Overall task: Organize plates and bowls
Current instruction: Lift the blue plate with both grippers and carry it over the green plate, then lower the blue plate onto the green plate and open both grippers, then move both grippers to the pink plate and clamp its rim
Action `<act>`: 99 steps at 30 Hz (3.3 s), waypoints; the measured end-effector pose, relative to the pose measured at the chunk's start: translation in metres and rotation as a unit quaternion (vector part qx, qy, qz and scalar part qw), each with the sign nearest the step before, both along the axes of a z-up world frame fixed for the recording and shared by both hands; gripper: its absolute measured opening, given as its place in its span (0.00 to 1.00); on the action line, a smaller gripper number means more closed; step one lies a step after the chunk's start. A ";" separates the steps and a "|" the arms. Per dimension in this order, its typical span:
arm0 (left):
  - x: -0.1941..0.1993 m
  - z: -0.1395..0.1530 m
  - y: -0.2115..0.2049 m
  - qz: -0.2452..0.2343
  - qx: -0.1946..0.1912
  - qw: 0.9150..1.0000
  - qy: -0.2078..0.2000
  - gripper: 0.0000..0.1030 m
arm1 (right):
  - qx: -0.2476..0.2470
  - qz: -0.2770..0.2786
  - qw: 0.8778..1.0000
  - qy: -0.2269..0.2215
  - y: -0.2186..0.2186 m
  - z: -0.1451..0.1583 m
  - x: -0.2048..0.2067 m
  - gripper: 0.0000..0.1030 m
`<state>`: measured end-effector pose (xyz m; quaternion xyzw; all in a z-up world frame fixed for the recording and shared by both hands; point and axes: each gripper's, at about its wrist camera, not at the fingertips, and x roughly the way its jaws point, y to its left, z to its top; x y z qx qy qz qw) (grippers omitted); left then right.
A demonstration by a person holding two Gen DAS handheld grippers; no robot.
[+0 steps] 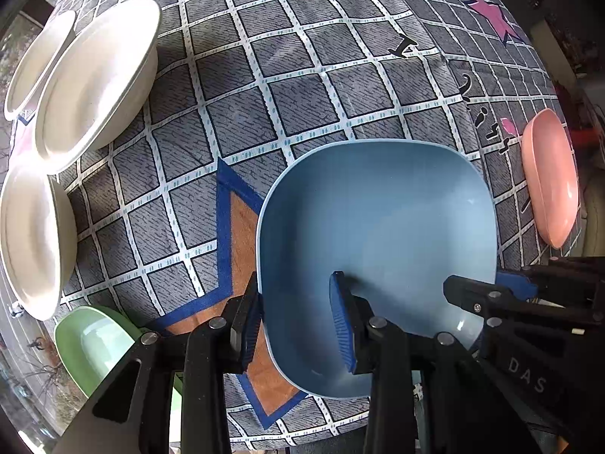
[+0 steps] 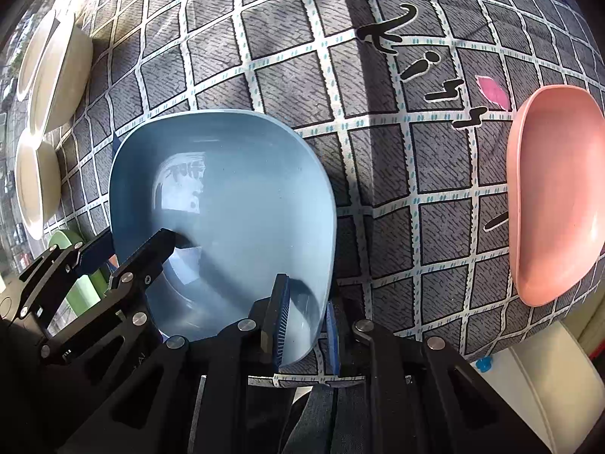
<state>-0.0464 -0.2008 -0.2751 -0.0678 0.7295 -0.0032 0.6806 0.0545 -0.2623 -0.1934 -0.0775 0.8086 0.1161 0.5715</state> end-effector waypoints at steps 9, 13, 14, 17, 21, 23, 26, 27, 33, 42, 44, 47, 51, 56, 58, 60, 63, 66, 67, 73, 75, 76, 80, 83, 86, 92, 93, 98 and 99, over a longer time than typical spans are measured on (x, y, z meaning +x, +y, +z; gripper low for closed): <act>-0.002 0.051 0.047 0.045 -0.012 0.999 -0.013 0.37 | -0.005 0.056 0.998 -0.024 0.040 0.036 -0.006 0.20; -0.016 0.077 0.075 0.074 -0.011 0.997 -0.031 0.37 | 0.000 0.085 0.996 -0.034 0.062 0.048 -0.009 0.20; -0.020 0.083 0.081 0.080 -0.008 0.996 -0.034 0.37 | 0.000 0.091 0.995 -0.036 0.070 0.053 -0.010 0.20; -0.020 0.096 0.100 0.094 0.001 0.994 -0.046 0.37 | 0.005 0.105 0.994 -0.035 0.088 0.061 -0.009 0.20; -0.028 0.109 0.119 0.113 0.016 0.992 -0.059 0.37 | 0.018 0.128 0.991 -0.034 0.111 0.066 -0.023 0.20; -0.036 0.110 0.124 0.126 0.024 0.990 -0.064 0.37 | 0.022 0.139 0.989 -0.033 0.124 0.066 -0.028 0.20; -0.057 0.107 0.136 0.149 0.037 0.985 -0.075 0.37 | 0.032 0.152 0.987 -0.030 0.141 0.070 -0.038 0.20; -0.068 0.101 0.141 0.157 0.043 0.983 -0.079 0.37 | 0.035 0.157 0.987 -0.028 0.146 0.070 -0.040 0.20; -0.098 0.109 0.163 0.193 0.060 0.976 -0.078 0.37 | 0.044 0.197 0.979 -0.014 0.184 0.065 -0.057 0.20; -0.133 0.108 0.203 0.241 0.091 0.964 -0.060 0.37 | 0.065 0.269 0.961 0.013 0.236 0.055 -0.100 0.20; -0.142 0.108 0.211 0.248 0.103 0.962 -0.053 0.37 | 0.070 0.268 0.961 0.027 0.234 0.045 -0.114 0.20; -0.150 0.104 0.221 0.261 0.109 0.958 -0.045 0.37 | 0.072 0.279 0.957 0.035 0.234 0.032 -0.124 0.20; -0.156 0.095 0.229 0.271 0.113 0.955 -0.033 0.37 | 0.068 0.282 0.956 0.040 0.237 0.018 -0.135 0.20; -0.156 0.088 0.228 0.272 0.112 0.955 -0.023 0.37 | 0.059 0.282 0.957 0.036 0.243 0.018 -0.151 0.20; -0.155 0.085 0.228 0.272 0.111 0.956 -0.020 0.37 | 0.055 0.281 0.958 0.037 0.242 0.018 -0.153 0.20; -0.154 0.082 0.228 0.271 0.110 0.956 -0.018 0.37 | 0.051 0.280 0.958 0.037 0.237 0.017 -0.156 0.20; -0.153 0.079 0.228 0.271 0.112 0.956 -0.016 0.37 | 0.048 0.287 0.956 0.033 0.242 0.025 -0.161 0.20; -0.151 0.078 0.228 0.266 0.113 0.957 -0.012 0.45 | 0.052 0.288 0.956 0.031 0.240 0.029 -0.165 0.21; -0.151 0.079 0.227 0.265 0.113 0.957 -0.012 0.51 | 0.055 0.289 0.955 0.031 0.241 0.031 -0.168 0.21; -0.161 0.093 0.235 0.291 0.135 0.947 -0.017 0.77 | 0.049 0.301 0.952 -0.018 0.240 0.048 -0.170 0.72; -0.166 0.096 0.239 0.302 0.127 0.945 -0.017 0.78 | 0.067 0.276 0.959 -0.008 0.234 0.051 -0.164 0.83; -0.167 0.097 0.239 0.304 0.125 0.944 -0.015 0.78 | 0.069 0.264 0.962 -0.006 0.229 0.052 -0.161 0.84; -0.162 0.101 0.231 0.291 0.119 0.949 -0.014 0.78 | 0.058 0.226 0.972 -0.020 0.198 0.048 -0.148 0.84; -0.149 0.103 0.217 0.269 0.106 0.957 -0.017 0.78 | 0.044 0.194 0.980 -0.022 0.172 0.042 -0.138 0.84; -0.129 0.109 0.194 0.230 0.094 0.968 -0.026 0.78 | 0.029 0.154 0.987 -0.024 0.140 0.040 -0.130 0.84; -0.074 0.119 0.138 0.114 0.078 0.989 -0.050 0.78 | 0.002 0.075 0.996 -0.051 0.069 0.046 -0.109 0.84; -0.064 0.120 0.129 0.097 0.074 0.991 -0.051 0.78 | -0.006 0.064 0.996 -0.059 0.057 0.047 -0.105 0.84; -0.036 0.113 0.090 0.033 0.060 0.997 -0.047 0.78 | -0.058 0.002 0.993 -0.105 -0.012 0.054 -0.083 0.84; -0.034 0.111 0.085 0.022 0.061 0.997 -0.046 0.78 | -0.070 -0.010 0.991 -0.114 -0.025 0.056 -0.079 0.84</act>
